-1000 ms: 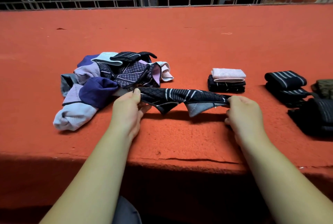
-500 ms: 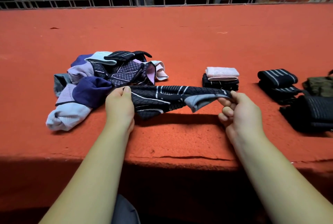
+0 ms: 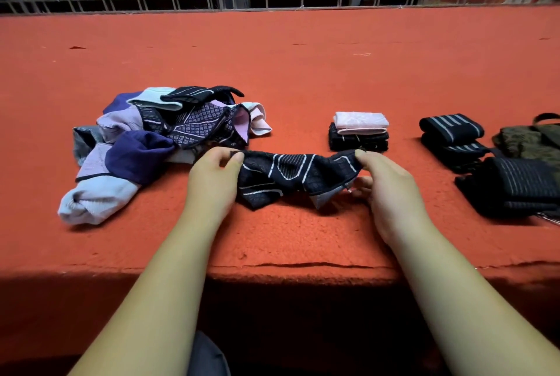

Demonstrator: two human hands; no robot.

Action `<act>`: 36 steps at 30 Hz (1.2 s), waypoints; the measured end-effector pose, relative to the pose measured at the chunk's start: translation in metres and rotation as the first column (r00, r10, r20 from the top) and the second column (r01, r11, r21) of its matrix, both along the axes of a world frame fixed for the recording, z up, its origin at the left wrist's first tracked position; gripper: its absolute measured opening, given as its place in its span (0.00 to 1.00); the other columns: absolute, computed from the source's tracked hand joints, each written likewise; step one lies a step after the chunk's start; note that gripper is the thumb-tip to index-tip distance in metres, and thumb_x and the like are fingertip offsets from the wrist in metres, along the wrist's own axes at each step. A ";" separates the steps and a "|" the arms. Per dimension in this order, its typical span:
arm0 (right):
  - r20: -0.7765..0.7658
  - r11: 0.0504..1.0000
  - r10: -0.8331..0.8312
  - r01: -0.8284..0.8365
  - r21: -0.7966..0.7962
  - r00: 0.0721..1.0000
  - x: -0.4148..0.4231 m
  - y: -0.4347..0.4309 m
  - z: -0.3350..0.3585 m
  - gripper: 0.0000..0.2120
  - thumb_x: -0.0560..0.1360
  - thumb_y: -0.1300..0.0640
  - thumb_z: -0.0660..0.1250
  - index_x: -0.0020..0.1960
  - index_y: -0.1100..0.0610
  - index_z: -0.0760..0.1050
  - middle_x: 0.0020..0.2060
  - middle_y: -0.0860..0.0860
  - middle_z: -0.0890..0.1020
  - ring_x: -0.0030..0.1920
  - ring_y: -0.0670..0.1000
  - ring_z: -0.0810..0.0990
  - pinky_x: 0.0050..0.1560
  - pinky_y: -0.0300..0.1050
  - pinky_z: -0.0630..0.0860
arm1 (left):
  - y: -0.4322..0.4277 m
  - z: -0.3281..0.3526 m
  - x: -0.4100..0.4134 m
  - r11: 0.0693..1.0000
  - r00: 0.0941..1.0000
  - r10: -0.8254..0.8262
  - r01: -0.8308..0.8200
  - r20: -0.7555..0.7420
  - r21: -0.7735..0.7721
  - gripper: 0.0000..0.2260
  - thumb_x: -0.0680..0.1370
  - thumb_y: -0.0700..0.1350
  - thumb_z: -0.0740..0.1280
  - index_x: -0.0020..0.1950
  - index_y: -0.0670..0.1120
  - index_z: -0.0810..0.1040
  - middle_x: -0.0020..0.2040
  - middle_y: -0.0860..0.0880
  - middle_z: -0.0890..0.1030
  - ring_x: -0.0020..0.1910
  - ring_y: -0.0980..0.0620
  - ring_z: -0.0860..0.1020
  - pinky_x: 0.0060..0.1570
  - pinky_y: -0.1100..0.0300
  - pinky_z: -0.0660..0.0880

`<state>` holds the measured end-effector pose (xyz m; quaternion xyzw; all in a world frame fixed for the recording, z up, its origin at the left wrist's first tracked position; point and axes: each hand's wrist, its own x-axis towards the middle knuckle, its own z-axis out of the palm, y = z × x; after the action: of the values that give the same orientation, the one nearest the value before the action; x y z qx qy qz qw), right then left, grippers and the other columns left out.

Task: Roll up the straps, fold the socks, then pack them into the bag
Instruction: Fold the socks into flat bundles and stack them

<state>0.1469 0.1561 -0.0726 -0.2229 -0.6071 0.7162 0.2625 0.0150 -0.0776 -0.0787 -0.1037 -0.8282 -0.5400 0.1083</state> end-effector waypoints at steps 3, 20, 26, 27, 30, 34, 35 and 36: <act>0.003 0.989 0.147 -0.147 0.032 0.989 0.004 -0.001 0.003 0.14 0.81 0.51 0.68 0.60 0.55 0.87 0.56 0.53 0.89 0.57 0.59 0.86 0.58 0.56 0.82 | -0.005 -0.002 0.000 0.994 0.995 0.036 -0.045 -0.097 -0.096 0.08 0.80 0.46 0.73 0.59 0.49 0.83 0.56 0.51 0.82 0.57 0.50 0.80 0.62 0.55 0.75; -0.088 0.928 0.256 -0.219 0.302 0.963 0.006 -0.013 0.004 0.10 0.80 0.71 0.68 0.57 0.60 0.82 0.48 0.50 0.89 0.46 0.47 0.85 0.50 0.35 0.78 | 0.027 0.012 0.057 0.822 0.839 -0.477 0.322 -0.261 -0.469 0.09 0.74 0.51 0.78 0.48 0.58 0.79 0.48 0.60 0.77 0.51 0.55 0.76 0.54 0.54 0.73; -0.075 0.937 0.303 -0.283 0.205 0.950 0.002 -0.009 0.002 0.11 0.79 0.69 0.68 0.56 0.56 0.73 0.39 0.53 0.83 0.39 0.48 0.80 0.38 0.44 0.70 | 0.021 0.016 0.053 0.920 0.900 -0.358 0.294 -0.250 -0.258 0.09 0.74 0.45 0.79 0.44 0.51 0.79 0.41 0.55 0.81 0.43 0.55 0.78 0.45 0.57 0.74; -0.078 0.932 0.334 -0.317 0.175 0.939 0.001 -0.010 0.001 0.13 0.79 0.70 0.68 0.59 0.58 0.74 0.40 0.52 0.83 0.40 0.49 0.80 0.37 0.43 0.70 | 0.021 0.016 0.053 0.927 0.908 -0.350 0.300 -0.231 -0.223 0.08 0.75 0.45 0.78 0.44 0.50 0.79 0.41 0.54 0.81 0.42 0.55 0.79 0.45 0.57 0.74; -0.031 0.893 0.407 -0.391 0.225 0.913 0.004 -0.014 0.000 0.15 0.79 0.70 0.68 0.65 0.61 0.78 0.44 0.50 0.86 0.43 0.47 0.81 0.41 0.44 0.73 | 0.021 0.015 0.053 0.949 0.938 -0.310 0.297 -0.153 -0.103 0.08 0.76 0.45 0.78 0.44 0.50 0.80 0.39 0.54 0.82 0.40 0.57 0.78 0.44 0.60 0.75; -0.013 0.894 0.388 -0.373 0.249 0.921 0.008 -0.016 0.002 0.09 0.79 0.66 0.72 0.58 0.65 0.81 0.49 0.63 0.87 0.48 0.53 0.84 0.52 0.52 0.78 | 0.022 0.015 0.050 0.973 0.969 -0.228 0.231 -0.098 0.022 0.08 0.75 0.44 0.78 0.42 0.51 0.79 0.37 0.52 0.83 0.39 0.48 0.83 0.43 0.53 0.80; -0.018 0.899 0.384 -0.369 0.235 0.923 0.008 -0.015 0.002 0.08 0.78 0.66 0.73 0.57 0.66 0.80 0.51 0.65 0.86 0.48 0.54 0.84 0.53 0.53 0.78 | 0.021 0.015 0.049 0.976 0.973 -0.212 0.216 -0.090 0.041 0.08 0.74 0.43 0.77 0.42 0.51 0.79 0.36 0.52 0.82 0.38 0.45 0.83 0.43 0.51 0.81; -0.018 0.903 0.378 -0.365 0.227 0.926 0.008 -0.016 0.002 0.08 0.78 0.66 0.73 0.55 0.67 0.80 0.50 0.66 0.85 0.47 0.55 0.83 0.54 0.54 0.79 | 0.021 0.016 0.048 0.979 0.978 -0.193 0.198 -0.083 0.054 0.08 0.73 0.42 0.77 0.41 0.51 0.79 0.35 0.52 0.82 0.37 0.45 0.83 0.42 0.49 0.82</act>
<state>0.1549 0.1398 -0.0701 -0.0506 -0.7054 0.6879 0.1628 0.0629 -0.0570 -0.0625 -0.2019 -0.7922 -0.5688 0.0898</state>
